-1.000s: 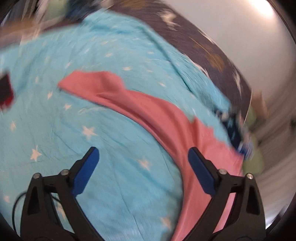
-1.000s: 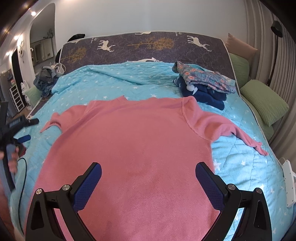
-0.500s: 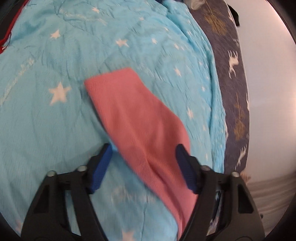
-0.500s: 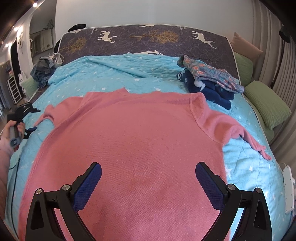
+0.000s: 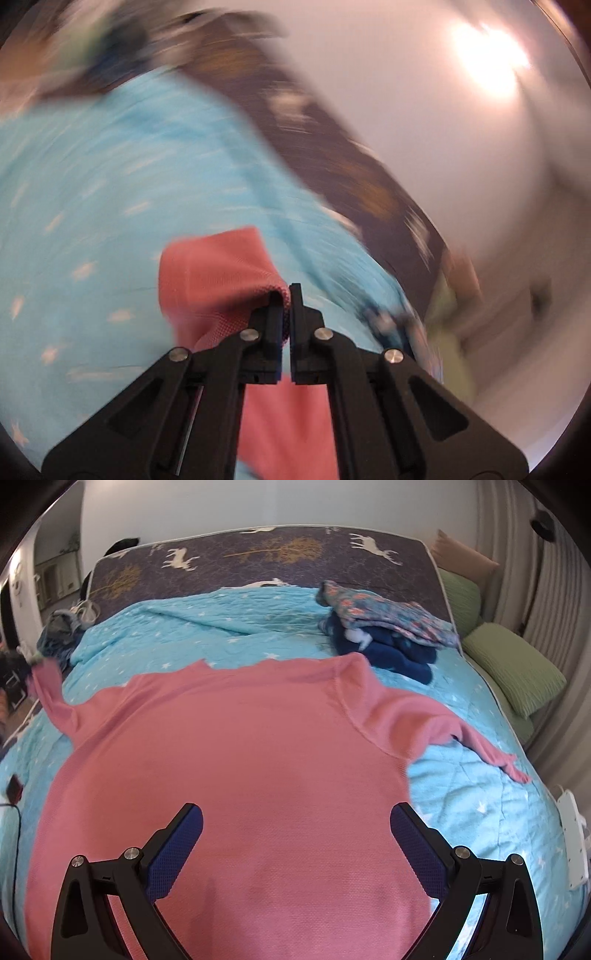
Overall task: Fold small clothes
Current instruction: 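Fold the held sleeve across the sweater body with the left gripper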
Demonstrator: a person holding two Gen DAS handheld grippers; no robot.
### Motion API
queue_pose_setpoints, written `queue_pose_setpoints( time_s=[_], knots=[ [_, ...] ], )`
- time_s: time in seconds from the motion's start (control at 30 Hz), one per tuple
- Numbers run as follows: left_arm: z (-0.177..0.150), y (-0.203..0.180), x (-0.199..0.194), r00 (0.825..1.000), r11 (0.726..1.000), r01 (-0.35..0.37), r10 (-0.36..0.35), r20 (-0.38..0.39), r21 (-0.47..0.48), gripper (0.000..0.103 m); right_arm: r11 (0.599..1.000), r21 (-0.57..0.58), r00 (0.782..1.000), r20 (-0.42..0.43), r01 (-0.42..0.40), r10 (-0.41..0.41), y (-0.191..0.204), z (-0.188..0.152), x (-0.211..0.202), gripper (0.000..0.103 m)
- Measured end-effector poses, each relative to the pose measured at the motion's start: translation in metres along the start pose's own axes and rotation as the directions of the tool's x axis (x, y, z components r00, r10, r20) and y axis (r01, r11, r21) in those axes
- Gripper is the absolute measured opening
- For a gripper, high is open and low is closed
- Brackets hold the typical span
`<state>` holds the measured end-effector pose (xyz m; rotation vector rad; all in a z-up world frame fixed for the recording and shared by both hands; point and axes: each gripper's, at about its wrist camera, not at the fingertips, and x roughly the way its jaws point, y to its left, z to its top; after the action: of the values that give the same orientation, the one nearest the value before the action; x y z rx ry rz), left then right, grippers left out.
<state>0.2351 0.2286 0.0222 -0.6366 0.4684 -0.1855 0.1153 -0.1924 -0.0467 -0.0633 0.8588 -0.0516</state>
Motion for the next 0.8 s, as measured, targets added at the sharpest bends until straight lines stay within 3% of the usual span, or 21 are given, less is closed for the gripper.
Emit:
queue_pose_setpoints(
  time_s=[0.07,0.17,0.23,0.27,0.3,0.37,0.4,0.43,0.5,0.57,0.6,0.67,0.77,0.8],
  knots=[
    [-0.023,-0.072,0.008,0.995,0.978,0.091,-0.082,-0.056,0.188,0.003,0.999,0.038,1.0,-0.003,-0.002,0.002,-0.011,-0.001,0.0,0.103],
    [-0.083,-0.162,0.031,0.962,0.894,0.241,-0.167,-0.217,0.379,0.003,0.996,0.084,1.0,-0.001,-0.002,0.002,-0.026,-0.002,-0.002,0.103],
    [-0.14,-0.204,0.053,0.934,0.822,0.295,-0.142,-0.327,0.486,0.003,0.995,0.104,1.0,0.003,0.008,-0.008,-0.037,-0.005,-0.004,0.103],
    [-0.164,-0.215,0.064,0.915,0.8,0.318,-0.118,-0.385,0.509,0.003,0.993,0.113,1.0,0.003,0.015,-0.015,-0.042,-0.006,-0.005,0.103],
    [-0.185,-0.22,0.073,0.889,0.786,0.346,-0.099,-0.448,0.513,0.003,0.992,0.122,1.0,0.003,0.021,-0.022,-0.047,-0.007,-0.006,0.103],
    [-0.208,-0.222,0.082,0.844,0.782,0.383,-0.081,-0.53,0.491,0.007,0.989,0.147,1.0,-0.001,0.03,-0.03,-0.059,-0.009,-0.008,0.103],
    [-0.216,-0.219,0.081,0.828,0.787,0.392,-0.077,-0.555,0.476,0.009,0.986,0.163,1.0,-0.003,0.031,-0.03,-0.066,-0.011,-0.009,0.103],
    [-0.218,-0.216,0.076,0.823,0.791,0.396,-0.081,-0.562,0.466,0.016,0.984,0.178,1.0,-0.002,0.029,-0.029,-0.073,-0.012,-0.01,0.103],
    [-0.214,-0.209,0.059,0.832,0.794,0.394,-0.095,-0.546,0.463,0.033,0.98,0.199,1.0,0.0,0.023,-0.023,-0.086,-0.013,-0.01,0.103],
    [-0.206,-0.202,0.047,0.862,0.805,0.354,-0.083,-0.501,0.476,0.047,0.978,0.209,1.0,-0.01,0.01,-0.008,-0.094,-0.011,-0.005,0.103],
    [-0.198,-0.193,0.035,0.884,0.815,0.312,-0.061,-0.463,0.488,0.047,0.977,0.212,1.0,-0.013,-0.003,0.006,-0.095,-0.01,-0.003,0.103],
    [-0.192,-0.173,0.032,0.903,0.838,0.249,-0.019,-0.429,0.486,0.047,0.975,0.214,0.998,-0.003,-0.065,0.067,-0.095,-0.003,0.001,0.103],
    [-0.178,-0.129,0.017,0.908,0.908,0.162,0.015,-0.418,0.386,0.047,0.964,0.203,0.985,0.01,-0.171,0.172,-0.088,0.007,0.008,0.103],
    [-0.178,-0.118,0.014,0.907,0.92,0.144,0.025,-0.42,0.366,0.047,0.957,0.21,0.979,0.003,-0.201,0.204,-0.086,0.009,0.012,0.103]
  ],
)
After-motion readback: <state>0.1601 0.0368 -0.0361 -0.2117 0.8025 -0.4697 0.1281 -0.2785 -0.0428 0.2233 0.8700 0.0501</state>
